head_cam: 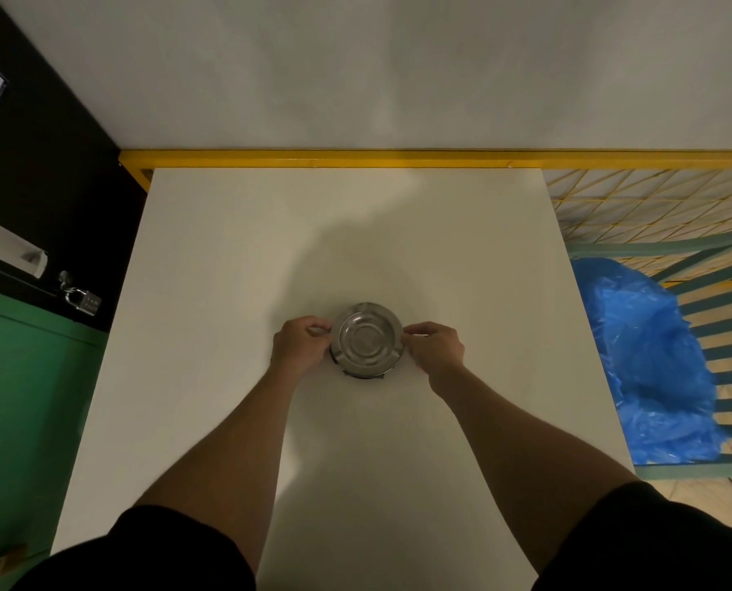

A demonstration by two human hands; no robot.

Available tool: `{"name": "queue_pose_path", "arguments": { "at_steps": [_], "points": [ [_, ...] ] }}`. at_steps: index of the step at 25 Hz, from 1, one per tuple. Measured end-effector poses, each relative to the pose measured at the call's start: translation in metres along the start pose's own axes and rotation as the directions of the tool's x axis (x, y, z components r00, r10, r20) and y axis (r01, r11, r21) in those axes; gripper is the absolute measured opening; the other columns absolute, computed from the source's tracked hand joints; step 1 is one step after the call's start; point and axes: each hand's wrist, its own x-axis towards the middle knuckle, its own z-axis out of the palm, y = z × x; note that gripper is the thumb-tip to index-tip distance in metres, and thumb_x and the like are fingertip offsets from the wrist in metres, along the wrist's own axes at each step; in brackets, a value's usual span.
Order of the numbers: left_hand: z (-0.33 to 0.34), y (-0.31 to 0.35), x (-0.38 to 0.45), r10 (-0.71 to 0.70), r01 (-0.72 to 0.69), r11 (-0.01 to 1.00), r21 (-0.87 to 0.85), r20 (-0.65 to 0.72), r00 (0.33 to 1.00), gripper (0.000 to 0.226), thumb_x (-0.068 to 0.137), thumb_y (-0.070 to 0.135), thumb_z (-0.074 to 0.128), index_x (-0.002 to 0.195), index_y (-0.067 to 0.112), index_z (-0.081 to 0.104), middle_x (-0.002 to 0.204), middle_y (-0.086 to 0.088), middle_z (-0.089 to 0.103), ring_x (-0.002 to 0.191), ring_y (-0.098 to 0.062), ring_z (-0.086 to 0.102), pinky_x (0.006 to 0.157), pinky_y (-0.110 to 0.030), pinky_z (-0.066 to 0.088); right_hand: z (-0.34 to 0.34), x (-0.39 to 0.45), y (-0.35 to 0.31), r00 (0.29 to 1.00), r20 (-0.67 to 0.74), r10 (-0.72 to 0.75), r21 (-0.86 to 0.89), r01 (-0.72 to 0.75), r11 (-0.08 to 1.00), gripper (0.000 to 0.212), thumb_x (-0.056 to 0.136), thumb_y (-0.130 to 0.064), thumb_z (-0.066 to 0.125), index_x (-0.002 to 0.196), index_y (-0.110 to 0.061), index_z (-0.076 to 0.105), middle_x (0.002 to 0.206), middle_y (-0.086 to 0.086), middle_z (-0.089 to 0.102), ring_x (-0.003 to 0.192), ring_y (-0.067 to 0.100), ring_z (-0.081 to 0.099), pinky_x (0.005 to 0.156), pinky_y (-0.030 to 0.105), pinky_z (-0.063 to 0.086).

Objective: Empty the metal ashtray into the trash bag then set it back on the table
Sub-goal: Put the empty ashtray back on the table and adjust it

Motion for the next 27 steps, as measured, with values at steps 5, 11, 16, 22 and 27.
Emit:
{"name": "queue_pose_path", "arguments": {
  "at_steps": [5, 11, 16, 22, 27],
  "points": [
    [-0.0006, -0.0029, -0.0022, -0.003, 0.003, 1.0, -0.003, -0.009, 1.0, 0.017, 0.076, 0.019, 0.072, 0.092, 0.022, 0.076, 0.085, -0.008, 0.077, 0.077, -0.028, 0.073, 0.081, -0.037, 0.06, -0.0008, 0.0, 0.0014, 1.0, 0.014, -0.002, -0.006, 0.002, 1.0, 0.017, 0.076, -0.016, 0.074, 0.065, -0.029, 0.073, 0.082, 0.001, 0.074, 0.074, 0.018, 0.064, 0.055, 0.021, 0.045],
    [-0.0003, -0.0026, -0.0028, -0.002, 0.002, 1.0, 0.003, -0.007, 1.0, 0.017, 0.076, 0.019, 0.071, 0.091, 0.024, 0.076, 0.084, -0.008, 0.077, 0.076, -0.029, 0.073, 0.08, -0.035, 0.059, -0.0001, 0.0004, 0.0023, 1.0, 0.01, -0.007, 0.006, 0.007, 1.0, 0.017, 0.075, -0.016, 0.076, 0.065, -0.029, 0.074, 0.076, -0.003, 0.072, 0.075, 0.017, 0.065, 0.057, 0.02, 0.044],
    [0.0001, -0.0029, -0.0022, 0.001, -0.001, 1.0, 0.008, -0.005, 1.0, 0.018, 0.076, 0.02, 0.071, 0.092, 0.024, 0.076, 0.082, -0.008, 0.076, 0.079, -0.03, 0.073, 0.08, -0.036, 0.059, 0.0001, 0.0012, 0.0029, 1.0, 0.0, -0.006, -0.005, 0.006, 1.0, 0.017, 0.076, -0.018, 0.077, 0.064, -0.03, 0.073, 0.078, -0.002, 0.073, 0.076, 0.018, 0.067, 0.057, 0.02, 0.046],
    [0.0002, -0.0033, -0.0017, -0.003, 0.003, 1.0, 0.0, -0.007, 1.0, 0.018, 0.075, 0.02, 0.072, 0.092, 0.023, 0.077, 0.076, -0.006, 0.075, 0.071, -0.026, 0.071, 0.08, -0.038, 0.06, 0.0007, 0.0028, 0.0051, 1.0, 0.003, 0.001, -0.001, -0.001, 1.0, 0.017, 0.077, -0.017, 0.076, 0.066, -0.029, 0.073, 0.078, -0.002, 0.073, 0.074, 0.018, 0.067, 0.057, 0.02, 0.046],
    [0.0007, -0.0054, 0.0007, -0.01, 0.01, 1.0, 0.001, -0.002, 1.0, 0.017, 0.075, 0.021, 0.071, 0.091, 0.025, 0.076, 0.081, -0.005, 0.076, 0.077, -0.027, 0.073, 0.08, -0.039, 0.06, 0.0013, 0.005, 0.0054, 1.0, 0.004, 0.001, 0.0, -0.001, 1.0, 0.017, 0.077, -0.018, 0.077, 0.065, -0.03, 0.073, 0.078, -0.002, 0.073, 0.077, 0.019, 0.068, 0.06, 0.022, 0.047]
  ]
}}
